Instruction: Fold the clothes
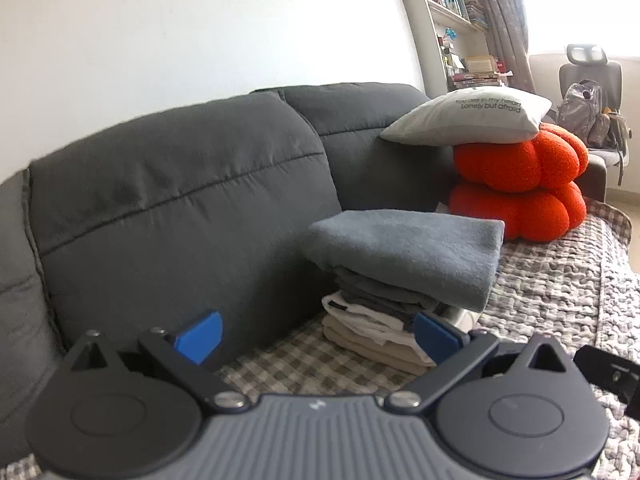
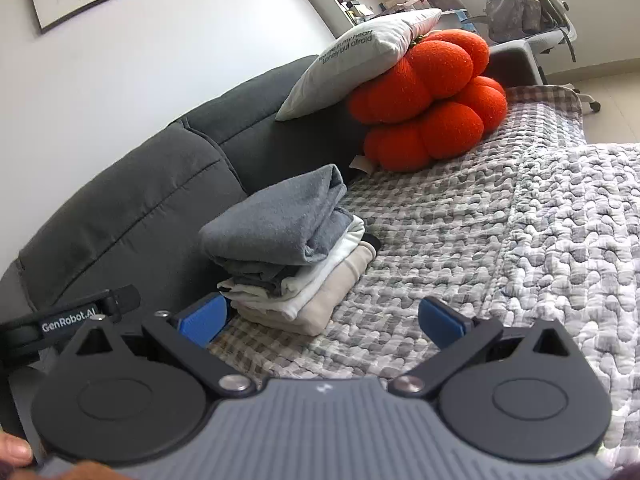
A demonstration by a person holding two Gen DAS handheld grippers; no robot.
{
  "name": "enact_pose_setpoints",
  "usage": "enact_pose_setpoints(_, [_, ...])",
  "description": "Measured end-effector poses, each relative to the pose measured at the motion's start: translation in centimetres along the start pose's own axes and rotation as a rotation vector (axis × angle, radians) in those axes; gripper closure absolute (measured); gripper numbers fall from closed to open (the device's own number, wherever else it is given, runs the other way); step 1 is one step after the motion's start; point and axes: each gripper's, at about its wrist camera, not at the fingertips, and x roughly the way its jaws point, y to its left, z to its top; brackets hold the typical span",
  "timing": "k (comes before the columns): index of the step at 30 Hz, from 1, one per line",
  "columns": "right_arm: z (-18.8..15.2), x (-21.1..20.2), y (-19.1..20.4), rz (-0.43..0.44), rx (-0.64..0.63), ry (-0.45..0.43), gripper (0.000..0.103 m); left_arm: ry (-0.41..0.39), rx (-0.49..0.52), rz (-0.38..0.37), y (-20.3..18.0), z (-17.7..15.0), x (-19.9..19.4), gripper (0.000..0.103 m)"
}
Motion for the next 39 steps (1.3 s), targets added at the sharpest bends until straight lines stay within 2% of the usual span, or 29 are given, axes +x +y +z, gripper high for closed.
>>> enact_pose_setpoints(14, [-0.2, -0.2, -0.1, -0.028, -0.017, 0.005, 0.0, -0.002, 0.038, -0.015, -1.0, -0.1, -0.9, 0.0])
enact_pose_setpoints(39, [-0.4, -0.1, 0.4, -0.019, -0.035, 0.01, 0.0, -0.005, 0.091, -0.032, -2.2, -0.3, -1.5, 0.0])
